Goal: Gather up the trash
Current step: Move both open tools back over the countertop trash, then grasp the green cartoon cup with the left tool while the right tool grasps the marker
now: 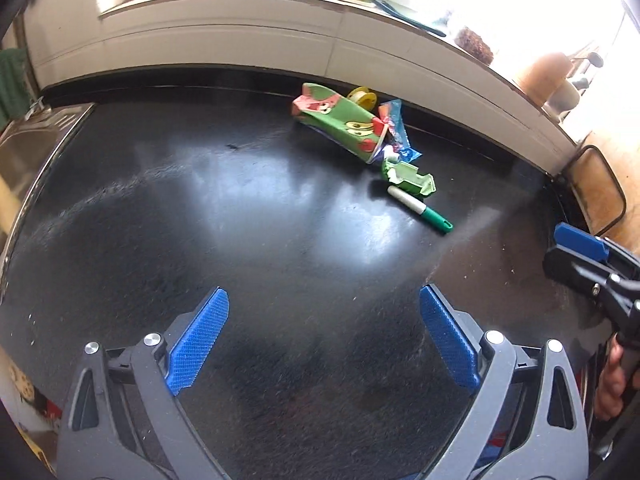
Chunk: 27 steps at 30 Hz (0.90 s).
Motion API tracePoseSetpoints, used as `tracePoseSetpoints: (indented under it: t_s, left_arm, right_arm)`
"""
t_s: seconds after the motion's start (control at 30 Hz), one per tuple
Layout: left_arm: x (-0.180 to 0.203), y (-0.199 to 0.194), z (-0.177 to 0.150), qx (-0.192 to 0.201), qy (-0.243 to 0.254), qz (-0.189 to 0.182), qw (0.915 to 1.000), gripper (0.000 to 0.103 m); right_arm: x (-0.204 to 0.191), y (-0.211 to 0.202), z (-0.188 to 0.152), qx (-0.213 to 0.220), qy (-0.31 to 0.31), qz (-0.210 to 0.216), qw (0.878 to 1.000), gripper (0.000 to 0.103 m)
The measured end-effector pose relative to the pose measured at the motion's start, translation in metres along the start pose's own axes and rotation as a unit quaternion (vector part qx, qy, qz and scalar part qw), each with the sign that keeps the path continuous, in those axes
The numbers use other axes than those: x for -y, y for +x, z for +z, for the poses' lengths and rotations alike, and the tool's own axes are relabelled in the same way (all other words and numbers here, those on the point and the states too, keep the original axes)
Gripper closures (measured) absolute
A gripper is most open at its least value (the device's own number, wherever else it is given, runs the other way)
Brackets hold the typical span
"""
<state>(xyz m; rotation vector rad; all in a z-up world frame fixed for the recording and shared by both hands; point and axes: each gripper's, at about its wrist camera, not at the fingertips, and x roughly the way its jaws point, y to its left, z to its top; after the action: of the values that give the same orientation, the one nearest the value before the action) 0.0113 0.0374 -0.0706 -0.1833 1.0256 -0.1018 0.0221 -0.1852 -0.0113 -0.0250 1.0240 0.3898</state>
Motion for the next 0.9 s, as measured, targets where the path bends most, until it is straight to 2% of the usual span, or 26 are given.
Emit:
tracePoseSetpoints:
  t_s: [0.17,0.43,0.53,0.67,0.83,0.9]
  left_arm:
    - [0.016,0.018,0.025,-0.007,0.011,0.004,0.9999,0.010]
    - [0.026,0.071,0.094,-0.022,-0.034,-0.001,0.9992,0.010]
    - [0.025,0.100,0.124,-0.035,-0.064,-0.004,0.9973,0.010]
    - [0.019,0.142,0.158,-0.049,-0.103,0.012,0.9933,0.010]
    - [0.012,0.184,0.183,-0.073,-0.134,0.024,0.9880,0.010]
    - [0.010,0.195,0.187,-0.081,-0.140,0.021,0.9866,0.010]
  right_arm:
    - [0.019,0.016,0.002,-0.011,0.003,-0.003,1.000,0.026]
    - [0.043,0.063,0.021,-0.052,-0.005,0.001,0.999,0.026]
    - [0.049,0.089,0.027,-0.075,-0.021,0.002,0.997,0.026]
    - [0.053,0.122,0.031,-0.100,-0.044,0.006,0.994,0.027]
    - [0.054,0.162,0.034,-0.123,-0.097,-0.002,0.988,0.032]
    - [0.052,0.173,0.034,-0.129,-0.121,-0.004,0.984,0.038]
